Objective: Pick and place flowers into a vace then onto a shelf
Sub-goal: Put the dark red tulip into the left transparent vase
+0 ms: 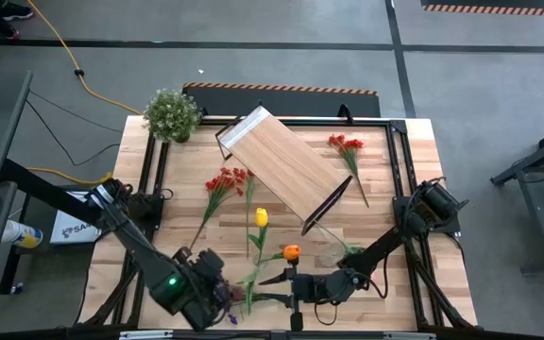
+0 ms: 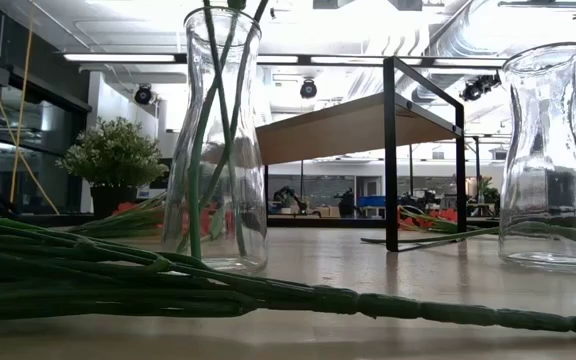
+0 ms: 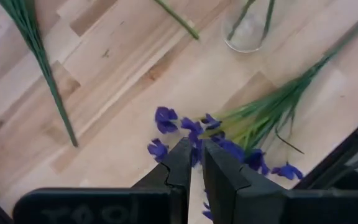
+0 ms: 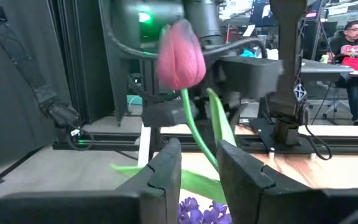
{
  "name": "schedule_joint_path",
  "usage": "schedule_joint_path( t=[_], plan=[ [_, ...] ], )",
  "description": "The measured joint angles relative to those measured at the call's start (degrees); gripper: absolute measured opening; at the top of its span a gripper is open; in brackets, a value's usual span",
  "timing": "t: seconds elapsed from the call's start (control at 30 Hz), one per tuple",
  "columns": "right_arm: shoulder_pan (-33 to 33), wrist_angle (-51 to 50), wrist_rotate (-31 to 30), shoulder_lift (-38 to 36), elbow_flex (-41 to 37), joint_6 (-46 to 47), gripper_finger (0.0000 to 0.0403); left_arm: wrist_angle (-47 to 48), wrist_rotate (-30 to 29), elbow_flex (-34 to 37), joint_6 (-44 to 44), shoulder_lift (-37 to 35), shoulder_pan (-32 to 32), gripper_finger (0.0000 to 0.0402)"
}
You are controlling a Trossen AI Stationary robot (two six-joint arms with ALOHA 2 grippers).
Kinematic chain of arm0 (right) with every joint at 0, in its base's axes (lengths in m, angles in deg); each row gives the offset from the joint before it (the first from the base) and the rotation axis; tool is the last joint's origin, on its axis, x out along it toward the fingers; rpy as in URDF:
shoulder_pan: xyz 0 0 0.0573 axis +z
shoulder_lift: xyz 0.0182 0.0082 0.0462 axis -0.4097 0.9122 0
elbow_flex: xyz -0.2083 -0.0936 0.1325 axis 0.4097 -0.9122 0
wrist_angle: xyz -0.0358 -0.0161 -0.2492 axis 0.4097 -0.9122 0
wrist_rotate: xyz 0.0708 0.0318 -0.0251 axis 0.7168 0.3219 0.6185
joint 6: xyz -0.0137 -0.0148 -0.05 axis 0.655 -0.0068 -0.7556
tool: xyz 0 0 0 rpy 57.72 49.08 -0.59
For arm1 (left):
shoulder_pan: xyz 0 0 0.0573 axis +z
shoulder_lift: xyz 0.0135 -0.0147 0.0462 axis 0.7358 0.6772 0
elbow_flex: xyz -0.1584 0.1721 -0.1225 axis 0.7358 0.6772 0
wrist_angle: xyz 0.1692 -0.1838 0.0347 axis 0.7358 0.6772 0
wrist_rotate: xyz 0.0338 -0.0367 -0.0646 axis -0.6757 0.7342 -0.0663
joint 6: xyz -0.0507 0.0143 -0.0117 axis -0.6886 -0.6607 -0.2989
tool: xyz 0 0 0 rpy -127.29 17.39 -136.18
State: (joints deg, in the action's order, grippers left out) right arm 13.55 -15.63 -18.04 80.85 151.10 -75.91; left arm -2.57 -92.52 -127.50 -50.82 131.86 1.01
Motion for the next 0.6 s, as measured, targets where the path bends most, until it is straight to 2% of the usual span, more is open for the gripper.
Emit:
schedule_joint_path(
  t=[0.3, 0.43, 0.6],
  plan=[
    [1.84, -0.01, -0.47, -1.18, 0.00, -1.71, 0.0094, 7.88, 2.68, 0.00, 3.82, 0.03, 2.92, 0.0074],
    [3.03, -0.24, -3.74, -2.92, 0.02, -5.53, 0.0094, 12.23, 2.60, 0.00, 3.80, 0.04, 2.90, 0.0074],
    [4.13, -0.49, -8.34, -4.06, 0.02, -10.51, 0.0094, 12.23, 0.05, 0.26, 6.33, 0.11, 3.25, 0.0074]
  ],
)
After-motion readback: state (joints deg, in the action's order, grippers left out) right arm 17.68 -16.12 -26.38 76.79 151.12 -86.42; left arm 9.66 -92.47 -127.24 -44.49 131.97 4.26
